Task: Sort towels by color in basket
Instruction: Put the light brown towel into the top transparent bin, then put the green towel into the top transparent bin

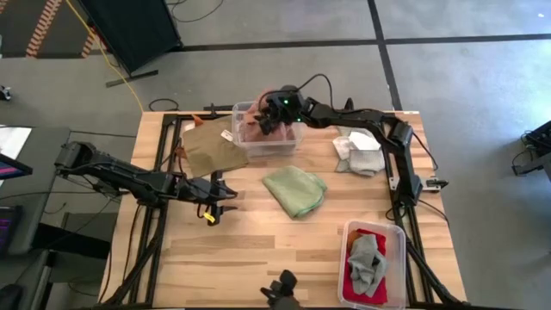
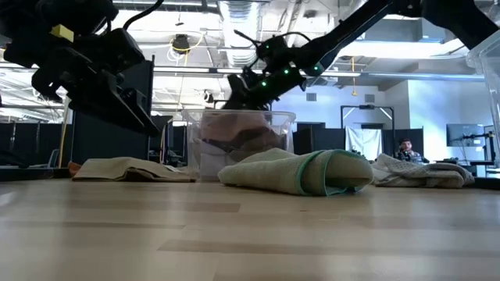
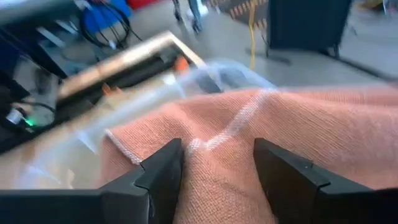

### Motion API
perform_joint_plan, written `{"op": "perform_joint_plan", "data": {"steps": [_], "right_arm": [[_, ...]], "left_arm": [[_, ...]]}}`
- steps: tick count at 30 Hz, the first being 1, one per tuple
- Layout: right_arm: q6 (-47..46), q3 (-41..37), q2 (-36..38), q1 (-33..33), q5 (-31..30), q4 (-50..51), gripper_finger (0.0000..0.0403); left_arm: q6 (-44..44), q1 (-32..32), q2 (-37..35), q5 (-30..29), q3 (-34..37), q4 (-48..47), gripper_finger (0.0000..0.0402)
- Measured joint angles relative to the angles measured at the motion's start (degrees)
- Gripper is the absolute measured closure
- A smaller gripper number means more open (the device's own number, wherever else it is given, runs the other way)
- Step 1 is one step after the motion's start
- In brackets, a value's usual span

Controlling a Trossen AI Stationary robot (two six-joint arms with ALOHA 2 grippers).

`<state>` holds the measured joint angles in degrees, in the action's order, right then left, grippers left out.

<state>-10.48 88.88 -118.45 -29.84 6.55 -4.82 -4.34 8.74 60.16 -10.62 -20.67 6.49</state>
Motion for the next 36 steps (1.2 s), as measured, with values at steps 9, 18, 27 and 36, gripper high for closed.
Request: {"op": "perform_joint_plan", "data": {"steps": [9, 18, 27, 36], "right_arm": [[-2.29, 0.04, -2.9, -1.06, -0.57, 9.6, 0.017], [-4.58, 0.04, -3.51, -0.45, -0.54, 10.44, 0.017], [-2.4, -0.09, 4.61, 1.77, -0.38, 10.64, 0.017], [5.41, -0.07, 17.21, 6.2, -0.44, 18.08, 0.017]], "left_arm": [[0.15, 0.03, 0.0, -0.56, 0.0, 2.28, 0.0171], [-1.4, 0.3, 0.0, -0.68, 0.0, 1.95, 0.0171], [-2.38, 0.36, 0.0, -0.78, 0.0, 1.91, 0.0171], [-2.38, 0.36, 0.0, -0.78, -0.02, 1.93, 0.0171]]}}
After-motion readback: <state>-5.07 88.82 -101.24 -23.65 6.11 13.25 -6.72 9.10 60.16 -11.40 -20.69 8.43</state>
